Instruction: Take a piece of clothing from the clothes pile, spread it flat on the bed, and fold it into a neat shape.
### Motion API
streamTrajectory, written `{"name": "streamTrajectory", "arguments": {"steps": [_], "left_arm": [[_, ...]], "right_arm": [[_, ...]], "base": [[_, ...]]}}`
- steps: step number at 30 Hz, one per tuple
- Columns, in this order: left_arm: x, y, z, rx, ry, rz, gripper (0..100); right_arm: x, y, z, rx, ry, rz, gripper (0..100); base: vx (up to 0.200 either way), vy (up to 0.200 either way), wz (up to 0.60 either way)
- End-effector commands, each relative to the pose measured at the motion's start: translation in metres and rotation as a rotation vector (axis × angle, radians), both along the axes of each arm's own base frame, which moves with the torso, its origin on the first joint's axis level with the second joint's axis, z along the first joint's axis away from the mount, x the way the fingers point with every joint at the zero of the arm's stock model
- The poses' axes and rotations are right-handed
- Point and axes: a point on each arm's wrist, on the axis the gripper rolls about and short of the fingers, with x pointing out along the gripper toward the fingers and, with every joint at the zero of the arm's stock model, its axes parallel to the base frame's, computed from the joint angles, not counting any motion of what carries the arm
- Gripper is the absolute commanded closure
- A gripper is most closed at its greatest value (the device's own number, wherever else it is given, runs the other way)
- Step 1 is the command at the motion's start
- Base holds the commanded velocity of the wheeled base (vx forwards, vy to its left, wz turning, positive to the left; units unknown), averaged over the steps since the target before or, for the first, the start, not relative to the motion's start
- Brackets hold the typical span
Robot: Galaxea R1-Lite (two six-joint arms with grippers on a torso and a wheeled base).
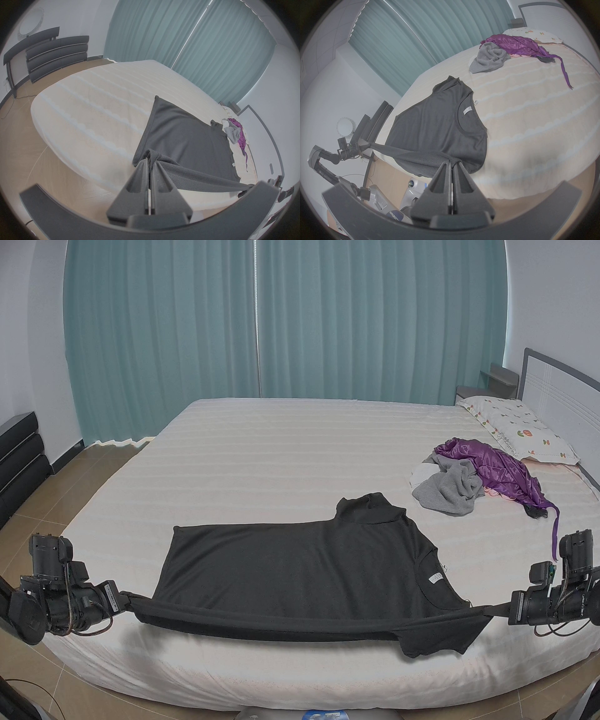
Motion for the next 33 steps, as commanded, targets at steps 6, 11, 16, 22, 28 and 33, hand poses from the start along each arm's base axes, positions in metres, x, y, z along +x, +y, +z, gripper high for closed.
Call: {"name": "streamTrajectory", "arguments": {"steps": [6, 11, 16, 22, 28, 33], "left_arm": [[0.032, -0.003, -0.007, -0.013, 0.017, -0.008, 100], [0.046, -0.002, -0.011, 0.010, 0.021, 0.014, 100], [0.056, -0.005, -0.020, 0.008, 0.047, 0.003, 100], [0.069, -0.008, -0.029, -0.020, 0.065, 0.021, 100], [0.067, -0.008, -0.023, -0.032, 0.051, 0.033, 100], [0.051, -0.008, -0.008, -0.033, 0.016, 0.033, 100]], "right_arm": [[0.040, 0.003, -0.012, 0.004, 0.044, 0.018, 100], [0.061, 0.009, -0.014, 0.027, 0.053, 0.010, 100], [0.083, 0.015, -0.019, 0.004, 0.053, 0.000, 100], [0.102, 0.020, -0.021, -0.023, 0.034, -0.012, 100], [0.094, 0.018, -0.002, 0.010, -0.008, -0.039, 100], [0.067, 0.016, 0.012, 0.026, -0.032, -0.046, 100]], "base": [[0.000, 0.000, 0.00], [0.000, 0.000, 0.00], [0.000, 0.000, 0.00], [0.000, 0.000, 0.00], [0.000, 0.000, 0.00], [0.000, 0.000, 0.00]]}}
